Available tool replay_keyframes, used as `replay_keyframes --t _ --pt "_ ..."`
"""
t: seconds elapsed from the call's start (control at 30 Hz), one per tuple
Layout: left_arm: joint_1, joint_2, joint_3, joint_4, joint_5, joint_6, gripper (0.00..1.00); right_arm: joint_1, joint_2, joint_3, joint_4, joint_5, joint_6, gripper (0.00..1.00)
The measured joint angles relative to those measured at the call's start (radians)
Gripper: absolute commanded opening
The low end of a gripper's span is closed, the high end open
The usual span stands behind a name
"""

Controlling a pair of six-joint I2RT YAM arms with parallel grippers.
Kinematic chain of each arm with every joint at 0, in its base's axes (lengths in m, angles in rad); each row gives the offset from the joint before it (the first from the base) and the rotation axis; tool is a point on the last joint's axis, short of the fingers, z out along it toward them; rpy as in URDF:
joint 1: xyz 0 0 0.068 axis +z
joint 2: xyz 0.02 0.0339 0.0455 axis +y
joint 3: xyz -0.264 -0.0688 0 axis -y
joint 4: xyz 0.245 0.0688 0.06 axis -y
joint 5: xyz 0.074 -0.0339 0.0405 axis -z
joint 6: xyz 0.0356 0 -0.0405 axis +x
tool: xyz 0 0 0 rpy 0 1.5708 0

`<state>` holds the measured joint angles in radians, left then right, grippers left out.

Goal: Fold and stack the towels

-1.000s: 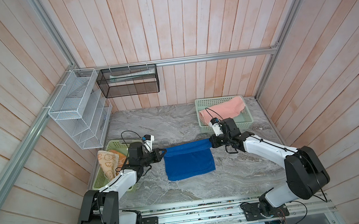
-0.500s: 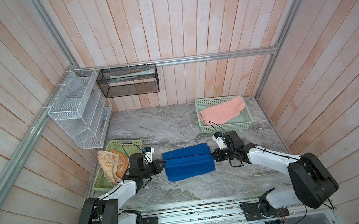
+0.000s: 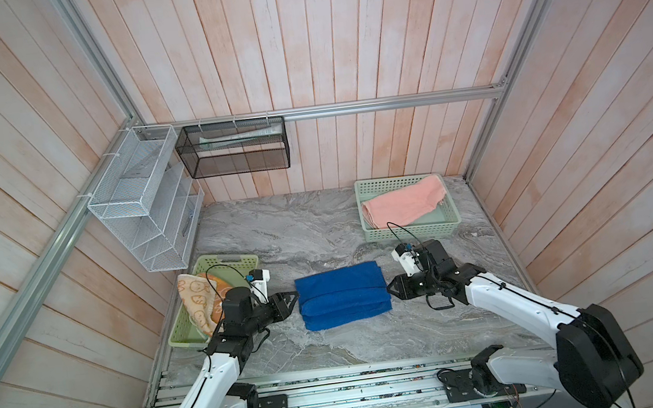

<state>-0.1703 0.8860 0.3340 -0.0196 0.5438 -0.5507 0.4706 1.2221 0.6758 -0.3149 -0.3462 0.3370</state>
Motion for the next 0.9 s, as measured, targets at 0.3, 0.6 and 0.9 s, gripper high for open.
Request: replay_keyframes --t 0.3,0.6,0.9 --pt "-0.016 0.317 0.174 -0.187 -0.011 -0.039 0.43 0.000 0.175 0.053 -0.001 -0.025 0.081 0.39" --pt "-0.097 0.377 0.180 -0.195 -0.004 -0.118 0.41 0.002 0.304 0.151 -0.023 -0.033 0.059 0.19" --pt "-0.114 0.386 0.185 -0.189 -0.020 -0.101 0.00 0.007 0.312 0.169 -0.064 -0.018 0.009 0.00"
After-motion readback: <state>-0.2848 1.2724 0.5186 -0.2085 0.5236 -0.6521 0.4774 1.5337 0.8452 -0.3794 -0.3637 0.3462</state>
